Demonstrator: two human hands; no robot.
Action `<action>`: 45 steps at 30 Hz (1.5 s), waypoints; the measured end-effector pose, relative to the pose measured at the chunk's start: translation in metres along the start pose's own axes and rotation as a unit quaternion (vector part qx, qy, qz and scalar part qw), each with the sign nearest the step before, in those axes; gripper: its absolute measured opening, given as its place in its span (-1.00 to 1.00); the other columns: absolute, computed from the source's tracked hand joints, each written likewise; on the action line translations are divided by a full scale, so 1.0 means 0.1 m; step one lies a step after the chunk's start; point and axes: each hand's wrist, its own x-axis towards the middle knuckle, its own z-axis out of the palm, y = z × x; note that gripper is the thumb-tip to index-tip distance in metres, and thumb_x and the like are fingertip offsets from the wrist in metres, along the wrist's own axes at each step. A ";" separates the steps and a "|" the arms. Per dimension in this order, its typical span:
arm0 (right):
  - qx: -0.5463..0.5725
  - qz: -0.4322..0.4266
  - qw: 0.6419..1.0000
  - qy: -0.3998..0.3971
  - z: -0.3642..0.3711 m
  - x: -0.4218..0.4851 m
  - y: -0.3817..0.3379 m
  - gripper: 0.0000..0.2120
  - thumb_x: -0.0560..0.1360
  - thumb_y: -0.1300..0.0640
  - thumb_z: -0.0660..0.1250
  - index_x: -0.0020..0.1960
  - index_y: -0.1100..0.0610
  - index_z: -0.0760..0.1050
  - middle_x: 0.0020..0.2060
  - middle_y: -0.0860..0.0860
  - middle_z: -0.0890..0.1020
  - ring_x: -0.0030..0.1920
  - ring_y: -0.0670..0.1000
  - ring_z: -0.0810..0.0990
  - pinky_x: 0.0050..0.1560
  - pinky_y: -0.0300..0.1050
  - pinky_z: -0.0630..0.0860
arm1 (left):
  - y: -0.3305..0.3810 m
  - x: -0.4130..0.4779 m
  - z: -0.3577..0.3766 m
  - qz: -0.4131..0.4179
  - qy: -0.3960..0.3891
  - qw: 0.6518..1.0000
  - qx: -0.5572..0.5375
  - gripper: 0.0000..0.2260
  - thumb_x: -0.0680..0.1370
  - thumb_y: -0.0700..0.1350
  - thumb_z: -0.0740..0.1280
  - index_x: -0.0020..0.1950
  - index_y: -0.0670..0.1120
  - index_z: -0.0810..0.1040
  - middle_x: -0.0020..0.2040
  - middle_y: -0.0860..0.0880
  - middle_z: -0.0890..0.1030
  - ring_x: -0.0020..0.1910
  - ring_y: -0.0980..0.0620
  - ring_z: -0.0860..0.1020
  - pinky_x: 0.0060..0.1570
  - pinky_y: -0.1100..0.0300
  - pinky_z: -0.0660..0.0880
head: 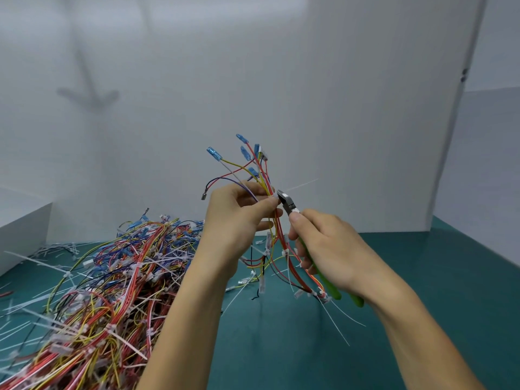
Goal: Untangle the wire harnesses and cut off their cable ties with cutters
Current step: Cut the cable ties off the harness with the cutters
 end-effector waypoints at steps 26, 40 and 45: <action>-0.050 0.021 0.998 0.016 -0.06 -0.04 -0.03 -0.56 0.58 -0.22 0.09 -0.16 0.09 0.51 -0.24 0.13 0.62 -0.16 0.20 0.61 -0.04 0.21 0.58 | 0.00 0.03 -0.08 -0.040 -0.006 0.994 -0.102 -0.90 0.54 -0.25 0.39 -0.06 -0.08 0.68 -0.19 -0.05 0.73 -0.15 -0.01 0.72 -0.06 0.15 0.66; -0.066 0.017 0.997 0.031 -0.01 -0.03 -0.04 -0.59 0.58 -0.24 0.04 -0.16 0.01 0.49 -0.26 -0.01 0.59 -0.16 0.09 0.61 -0.05 0.09 0.56 | 0.00 0.01 -0.05 0.000 -0.009 1.000 -0.027 -0.86 0.54 -0.23 0.40 -0.16 -0.01 0.66 -0.24 -0.01 0.72 -0.21 0.05 0.71 -0.10 0.22 0.65; -0.076 0.015 0.997 0.027 0.00 -0.04 -0.04 -0.58 0.60 -0.24 0.02 -0.14 0.00 0.49 -0.25 0.00 0.59 -0.16 0.08 0.61 -0.07 0.09 0.56 | 0.01 -0.01 -0.04 0.016 -0.011 1.000 -0.015 -0.86 0.54 -0.22 0.40 -0.14 0.00 0.66 -0.23 0.01 0.73 -0.20 0.07 0.71 -0.09 0.23 0.65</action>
